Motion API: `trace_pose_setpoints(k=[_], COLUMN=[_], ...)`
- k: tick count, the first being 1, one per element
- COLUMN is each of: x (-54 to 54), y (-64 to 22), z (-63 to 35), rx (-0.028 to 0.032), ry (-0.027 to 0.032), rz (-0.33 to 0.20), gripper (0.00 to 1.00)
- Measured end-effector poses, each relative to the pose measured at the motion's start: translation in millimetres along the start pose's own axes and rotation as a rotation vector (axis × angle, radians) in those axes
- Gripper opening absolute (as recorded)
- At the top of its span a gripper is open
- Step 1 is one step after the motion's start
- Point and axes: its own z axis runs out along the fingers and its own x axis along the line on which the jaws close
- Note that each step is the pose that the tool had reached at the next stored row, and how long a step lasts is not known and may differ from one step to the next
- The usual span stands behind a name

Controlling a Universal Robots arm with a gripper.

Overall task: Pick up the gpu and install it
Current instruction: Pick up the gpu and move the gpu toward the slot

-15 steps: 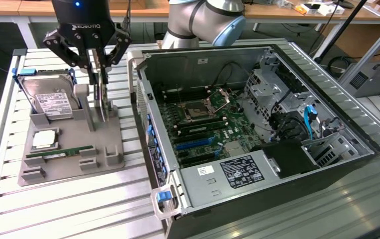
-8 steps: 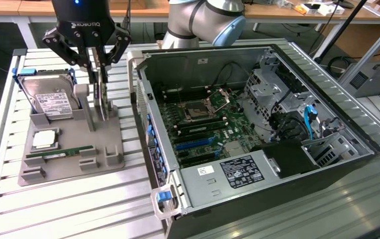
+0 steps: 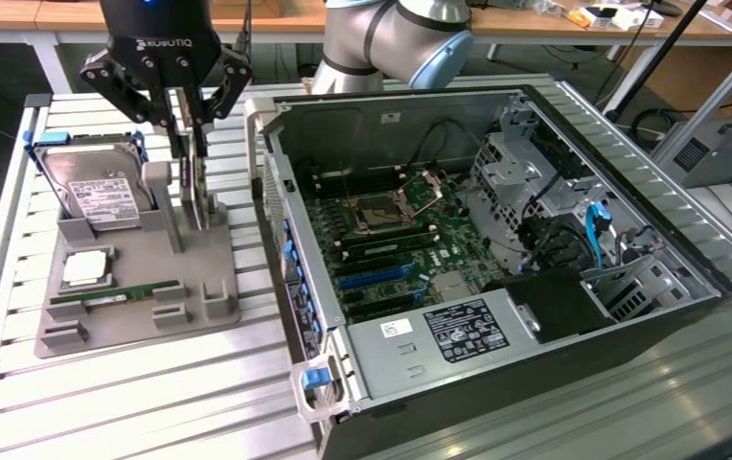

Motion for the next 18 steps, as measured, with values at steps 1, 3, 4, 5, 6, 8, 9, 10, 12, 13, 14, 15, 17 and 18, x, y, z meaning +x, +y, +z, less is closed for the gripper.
trace_pose_setpoints(k=[1,3,4,5,6,8,9,10,12,13,14,15,17,18], x=[0.0,-0.1,-0.1,-0.1,-0.1,-0.1,-0.1,-0.1,-0.2,-0.1,-0.2,-0.2,-0.2,-0.2], y=[0.0,0.0,-0.1,-0.1,-0.1,-0.1,-0.1,-0.1,-0.2,-0.2,-0.2,-0.2,-0.2,-0.3], z=[-0.5,-1.0,-1.4,-1.8,-2.0,-2.6,-2.8,-3.2,-4.2,-4.5,-4.9,-5.1,-5.8,-6.2], rx=[0.0001,0.0003,0.0004,0.0005,0.0006,0.0009,0.001,0.0011,0.0017,0.0019,0.0021,0.0023,0.0026,0.0027], ry=[-0.0001,-0.0001,-0.0001,-0.0001,-0.0001,0.0,0.0,-0.0002,-0.0002,-0.0002,-0.0002,-0.0002,-0.0002,-0.0002], rz=[0.0,0.0,0.0,0.0,0.0,0.0,0.0,0.0,0.0,0.0,0.0,0.0,0.0,0.0], gripper=[0.27,0.27,0.27,0.27,0.27,0.27,0.27,0.27,0.27,0.27,0.27,0.27,0.27,0.27])
